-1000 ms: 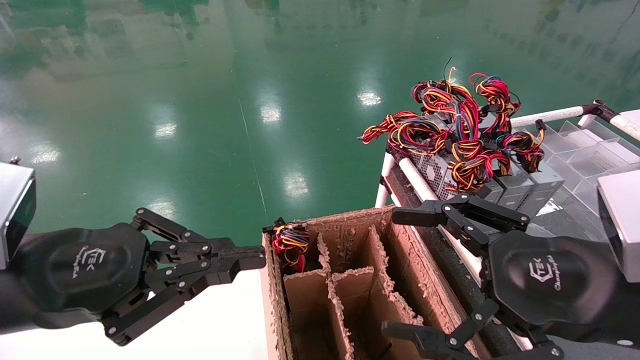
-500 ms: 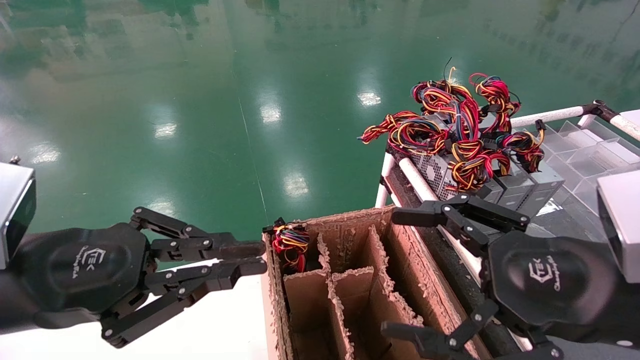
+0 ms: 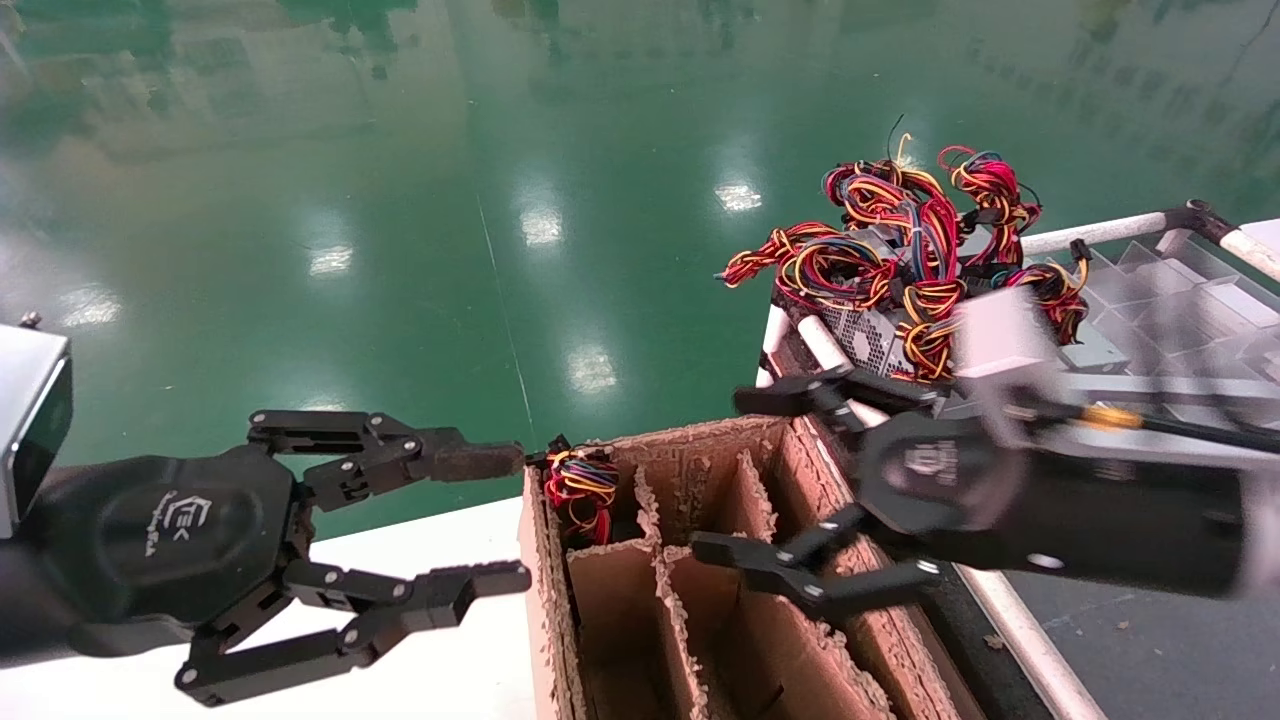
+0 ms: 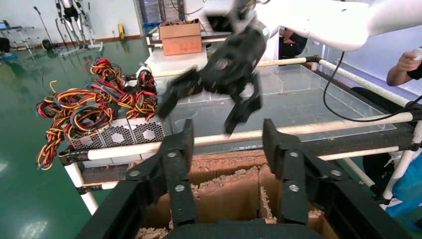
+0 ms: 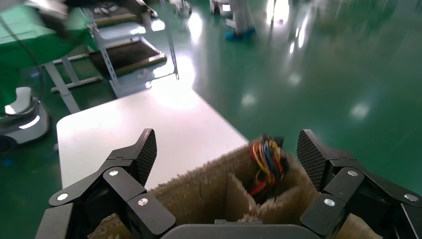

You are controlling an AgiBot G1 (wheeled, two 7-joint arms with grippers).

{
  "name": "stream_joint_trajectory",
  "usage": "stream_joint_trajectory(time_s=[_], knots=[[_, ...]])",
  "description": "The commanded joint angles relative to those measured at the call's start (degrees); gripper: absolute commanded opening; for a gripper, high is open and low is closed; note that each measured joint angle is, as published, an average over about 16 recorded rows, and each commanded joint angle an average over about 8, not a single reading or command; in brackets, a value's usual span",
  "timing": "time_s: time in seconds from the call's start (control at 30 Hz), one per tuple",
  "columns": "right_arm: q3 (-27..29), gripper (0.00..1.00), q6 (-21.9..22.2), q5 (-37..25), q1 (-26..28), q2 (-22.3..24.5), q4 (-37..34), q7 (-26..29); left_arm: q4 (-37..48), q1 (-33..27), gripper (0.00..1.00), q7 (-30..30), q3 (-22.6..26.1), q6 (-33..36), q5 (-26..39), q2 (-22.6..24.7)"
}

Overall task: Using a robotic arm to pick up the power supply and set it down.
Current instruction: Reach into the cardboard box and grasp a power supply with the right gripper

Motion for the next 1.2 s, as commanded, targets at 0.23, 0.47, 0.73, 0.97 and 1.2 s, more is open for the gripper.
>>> stream_joint_trajectory(time_s=[0.23, 0.47, 0.73, 0.97, 1.2], knots=[[-6.65, 1.0, 0.2, -9.61, 7.95, -9.66, -11.74, -0.63, 0.0, 0.0, 1.0, 0.01, 0.01, 0.0, -0.01, 0.0], [-9.11, 0.44, 2.46, -14.45, 10.81, -16.43, -21.13, -7.69, 0.0, -0.01, 1.0, 0.01, 0.03, -0.01, -0.02, -0.01], [-9.42, 0.0, 4.31, -15.48, 12.53, -21.61, -29.3, -15.15, 0.0, -0.01, 1.0, 0.02, 0.04, -0.01, -0.03, -0.01], [-10.21, 0.0, 4.18, -16.83, 13.96, -24.09, -34.2, -20.03, 0.0, -0.01, 1.0, 0.02, 0.05, -0.02, -0.03, -0.02], [-10.58, 0.0, 5.71, -18.22, 13.5, -24.99, -34.25, -27.24, 0.0, -0.02, 1.0, 0.03, 0.06, -0.02, -0.04, -0.02]])
